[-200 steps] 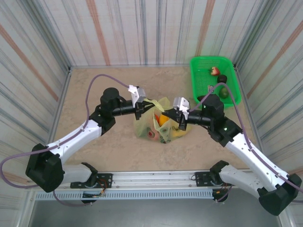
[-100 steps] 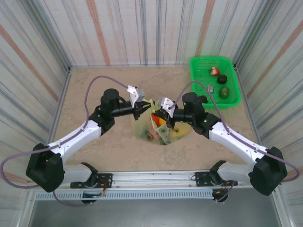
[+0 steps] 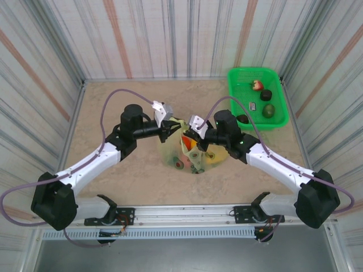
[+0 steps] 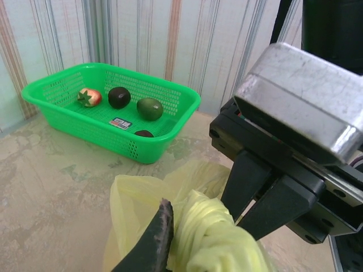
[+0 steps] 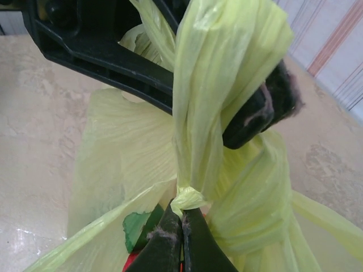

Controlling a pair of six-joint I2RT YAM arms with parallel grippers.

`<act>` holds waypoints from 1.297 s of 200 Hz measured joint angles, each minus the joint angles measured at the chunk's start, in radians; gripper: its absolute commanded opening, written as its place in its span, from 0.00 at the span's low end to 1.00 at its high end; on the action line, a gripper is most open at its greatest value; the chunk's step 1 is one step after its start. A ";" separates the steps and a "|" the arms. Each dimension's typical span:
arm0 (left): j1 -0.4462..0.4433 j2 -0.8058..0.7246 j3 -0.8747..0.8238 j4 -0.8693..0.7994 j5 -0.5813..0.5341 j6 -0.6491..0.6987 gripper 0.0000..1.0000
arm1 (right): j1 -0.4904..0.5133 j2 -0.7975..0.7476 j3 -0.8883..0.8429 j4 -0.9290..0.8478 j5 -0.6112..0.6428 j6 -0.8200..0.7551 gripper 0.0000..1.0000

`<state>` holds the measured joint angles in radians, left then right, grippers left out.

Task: Place the fake fruits into the plastic bag and tie a complex knot

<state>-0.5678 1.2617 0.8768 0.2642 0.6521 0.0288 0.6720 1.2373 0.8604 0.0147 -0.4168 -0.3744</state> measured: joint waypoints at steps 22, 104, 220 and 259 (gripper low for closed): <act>-0.005 0.000 0.030 -0.045 -0.008 0.012 0.23 | 0.000 0.000 0.000 0.000 -0.008 0.000 0.00; -0.006 -0.004 0.053 -0.173 -0.035 0.035 0.40 | -0.044 -0.024 0.000 0.000 -0.050 0.008 0.00; 0.005 -0.010 0.108 -0.228 0.009 0.047 0.61 | -0.047 -0.025 0.000 -0.035 -0.081 -0.005 0.00; 0.011 0.024 0.131 -0.214 0.039 0.043 0.51 | -0.037 -0.024 0.000 -0.056 -0.081 -0.028 0.00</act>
<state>-0.5571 1.2858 1.0077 0.0498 0.6910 0.0719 0.6353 1.2133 0.8600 -0.0418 -0.4980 -0.4023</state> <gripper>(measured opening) 0.552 0.041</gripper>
